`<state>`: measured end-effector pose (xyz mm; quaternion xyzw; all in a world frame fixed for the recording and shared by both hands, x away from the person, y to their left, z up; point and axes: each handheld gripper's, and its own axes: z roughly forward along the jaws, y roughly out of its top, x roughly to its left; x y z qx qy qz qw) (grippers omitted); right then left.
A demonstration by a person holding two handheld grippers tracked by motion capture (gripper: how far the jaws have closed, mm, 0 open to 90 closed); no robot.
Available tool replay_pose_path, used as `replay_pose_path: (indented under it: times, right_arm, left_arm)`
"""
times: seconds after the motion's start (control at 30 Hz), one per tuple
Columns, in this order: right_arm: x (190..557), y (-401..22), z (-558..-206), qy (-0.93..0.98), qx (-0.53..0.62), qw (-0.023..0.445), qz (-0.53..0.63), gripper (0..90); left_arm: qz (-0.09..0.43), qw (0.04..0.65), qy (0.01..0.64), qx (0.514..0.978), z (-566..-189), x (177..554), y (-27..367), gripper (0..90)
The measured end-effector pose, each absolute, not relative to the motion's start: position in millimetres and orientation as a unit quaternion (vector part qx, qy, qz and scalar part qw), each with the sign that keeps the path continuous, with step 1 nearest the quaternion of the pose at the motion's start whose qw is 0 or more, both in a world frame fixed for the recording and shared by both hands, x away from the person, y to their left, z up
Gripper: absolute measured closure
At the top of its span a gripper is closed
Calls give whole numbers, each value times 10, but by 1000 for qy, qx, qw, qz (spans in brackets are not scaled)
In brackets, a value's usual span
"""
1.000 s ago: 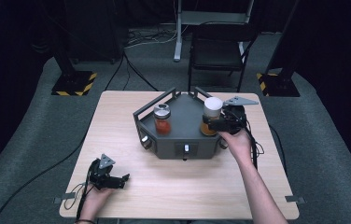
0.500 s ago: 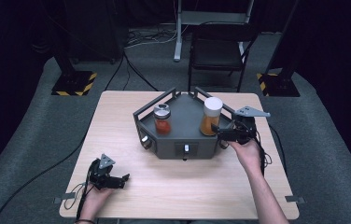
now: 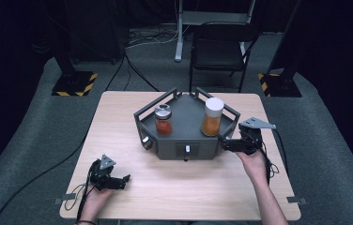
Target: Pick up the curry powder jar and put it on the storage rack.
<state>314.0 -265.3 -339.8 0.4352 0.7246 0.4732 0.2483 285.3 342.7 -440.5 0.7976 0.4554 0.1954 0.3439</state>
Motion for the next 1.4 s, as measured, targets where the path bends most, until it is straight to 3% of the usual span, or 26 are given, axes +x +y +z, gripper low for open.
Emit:
replay_pose_path:
  times: [1.4]
  right_arm:
    - [2585, -3238, -4340, 712, 472, 226, 468, 12]
  left_arm:
    - [195, 344, 456, 798, -4404, 2853, 3426, 1]
